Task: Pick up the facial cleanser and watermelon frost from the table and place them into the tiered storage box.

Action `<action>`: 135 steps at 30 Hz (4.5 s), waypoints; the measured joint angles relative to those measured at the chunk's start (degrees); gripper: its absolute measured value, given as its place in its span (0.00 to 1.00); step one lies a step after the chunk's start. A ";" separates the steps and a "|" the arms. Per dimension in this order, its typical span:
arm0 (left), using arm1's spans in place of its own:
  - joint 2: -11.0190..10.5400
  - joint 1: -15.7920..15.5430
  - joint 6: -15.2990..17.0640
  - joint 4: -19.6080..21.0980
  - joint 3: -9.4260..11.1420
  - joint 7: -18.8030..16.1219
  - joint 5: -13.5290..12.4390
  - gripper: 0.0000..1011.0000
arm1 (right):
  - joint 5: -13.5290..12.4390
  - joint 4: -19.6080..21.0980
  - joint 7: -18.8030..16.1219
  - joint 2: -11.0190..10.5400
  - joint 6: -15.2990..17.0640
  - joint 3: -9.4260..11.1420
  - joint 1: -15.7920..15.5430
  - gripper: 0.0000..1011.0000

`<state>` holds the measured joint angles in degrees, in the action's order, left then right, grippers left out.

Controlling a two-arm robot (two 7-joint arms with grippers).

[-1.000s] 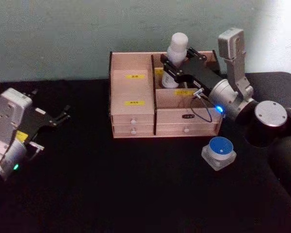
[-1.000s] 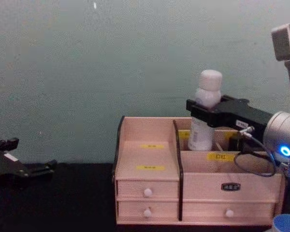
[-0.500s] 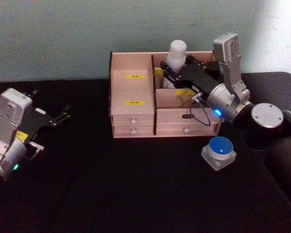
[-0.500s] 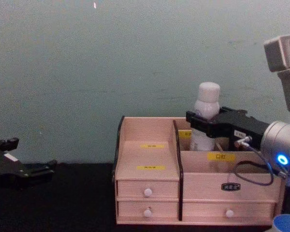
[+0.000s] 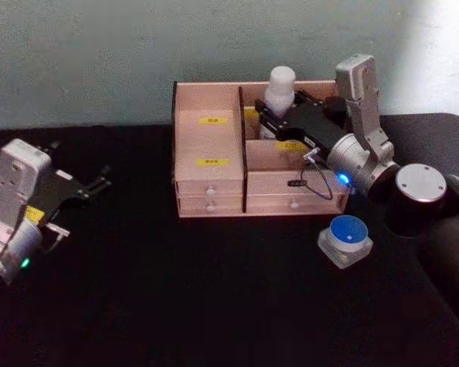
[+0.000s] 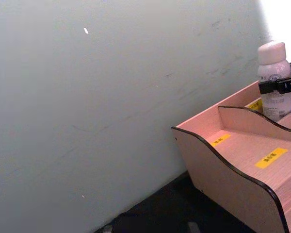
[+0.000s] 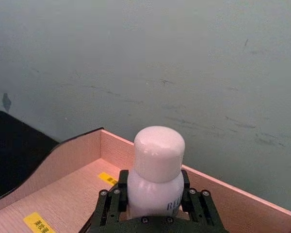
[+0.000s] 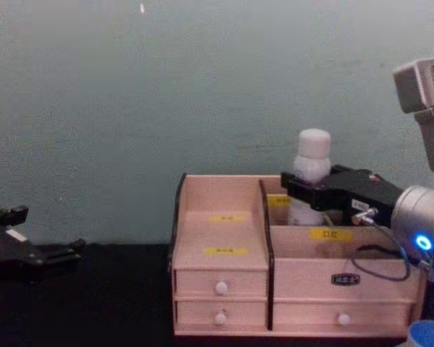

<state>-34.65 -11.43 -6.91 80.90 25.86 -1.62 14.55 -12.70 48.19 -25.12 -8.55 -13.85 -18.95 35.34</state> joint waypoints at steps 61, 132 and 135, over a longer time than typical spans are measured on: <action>0.00 0.00 0.00 0.00 0.00 0.00 0.00 0.99 | -6.47 41.60 -0.65 -18.27 16.71 4.96 -26.73 0.99; 0.00 0.00 0.00 0.00 0.00 0.00 0.00 0.99 | -13.76 45.04 5.07 -25.63 33.36 3.02 -34.11 0.99; 0.00 0.00 0.00 0.00 0.00 0.00 0.00 0.99 | -13.75 45.05 5.06 -25.63 33.35 3.03 -34.12 0.93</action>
<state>-34.64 -11.43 -6.91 80.90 25.86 -1.62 14.55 -26.45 93.24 -20.05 -34.18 19.50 -15.93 1.21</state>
